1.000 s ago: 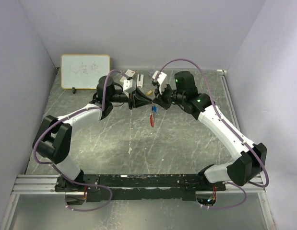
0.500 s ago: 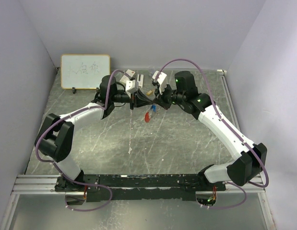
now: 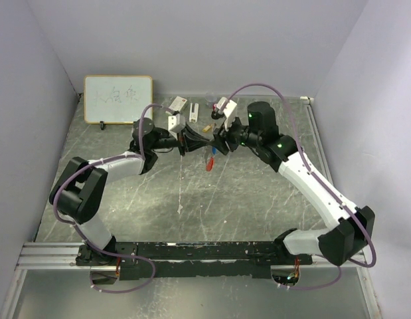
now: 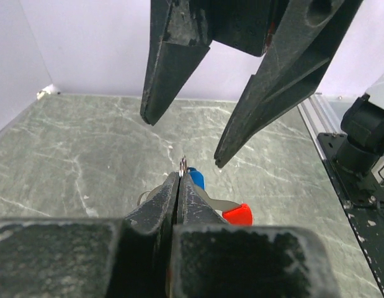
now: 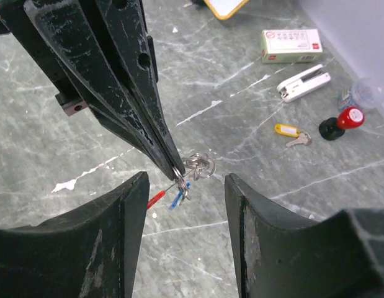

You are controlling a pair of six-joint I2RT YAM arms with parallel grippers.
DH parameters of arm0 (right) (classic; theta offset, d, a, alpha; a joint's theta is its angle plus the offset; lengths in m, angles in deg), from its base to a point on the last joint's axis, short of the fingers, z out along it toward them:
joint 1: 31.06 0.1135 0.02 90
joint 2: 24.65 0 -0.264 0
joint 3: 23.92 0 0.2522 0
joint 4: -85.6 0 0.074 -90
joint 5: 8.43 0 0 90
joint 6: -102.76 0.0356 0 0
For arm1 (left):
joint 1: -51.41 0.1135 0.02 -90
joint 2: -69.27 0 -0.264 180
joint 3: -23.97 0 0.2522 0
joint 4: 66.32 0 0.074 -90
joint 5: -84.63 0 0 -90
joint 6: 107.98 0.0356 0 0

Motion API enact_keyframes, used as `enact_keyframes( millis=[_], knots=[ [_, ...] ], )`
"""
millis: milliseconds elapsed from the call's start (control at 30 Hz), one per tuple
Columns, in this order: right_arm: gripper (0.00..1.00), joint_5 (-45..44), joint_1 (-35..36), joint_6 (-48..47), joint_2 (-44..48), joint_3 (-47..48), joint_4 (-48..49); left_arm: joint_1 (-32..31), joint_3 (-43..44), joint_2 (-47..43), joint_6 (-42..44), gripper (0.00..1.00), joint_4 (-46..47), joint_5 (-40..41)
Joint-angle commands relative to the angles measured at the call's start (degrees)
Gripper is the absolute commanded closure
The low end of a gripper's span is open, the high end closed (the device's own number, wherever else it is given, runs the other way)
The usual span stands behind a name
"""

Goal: Put the keys on the keyring

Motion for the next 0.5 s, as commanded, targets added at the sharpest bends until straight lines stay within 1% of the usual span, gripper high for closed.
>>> enact_keyframes(
  millis=[0,67,167,200,267,367,467],
  knots=[
    [0.48,0.1,-1.9,2.8,5.0,-3.4,7.1,0.8,-1.7,0.9,-9.3,0.93,17.6,2.0],
    [0.51,0.9,-3.2,3.4,5.9,-4.3,8.5,1.8,-2.3,2.1,-15.5,0.93,24.5,1.2],
    [0.69,2.0,-4.6,4.3,6.4,-5.5,10.6,3.7,-1.3,6.2,-25.5,0.93,36.2,-1.4],
    [0.72,2.1,-4.8,4.8,6.6,-5.9,11.4,4.2,-0.8,7.1,-29.2,0.93,41.1,-2.1],
    [0.74,2.6,-5.1,5.2,6.8,-6.1,12.1,5.1,0.6,9.9,-35.4,0.93,48.4,-3.1],
    [0.74,4.5,-5.2,5.2,6.7,-6.2,12.3,5.2,0.6,10.0,-35.4,0.93,48.6,-3.4],
    [0.7,6.8,-5.3,5.4,6.3,-6.4,12.9,5.3,0.3,9.5,-35.1,0.93,48.6,-3.3]
  ],
)
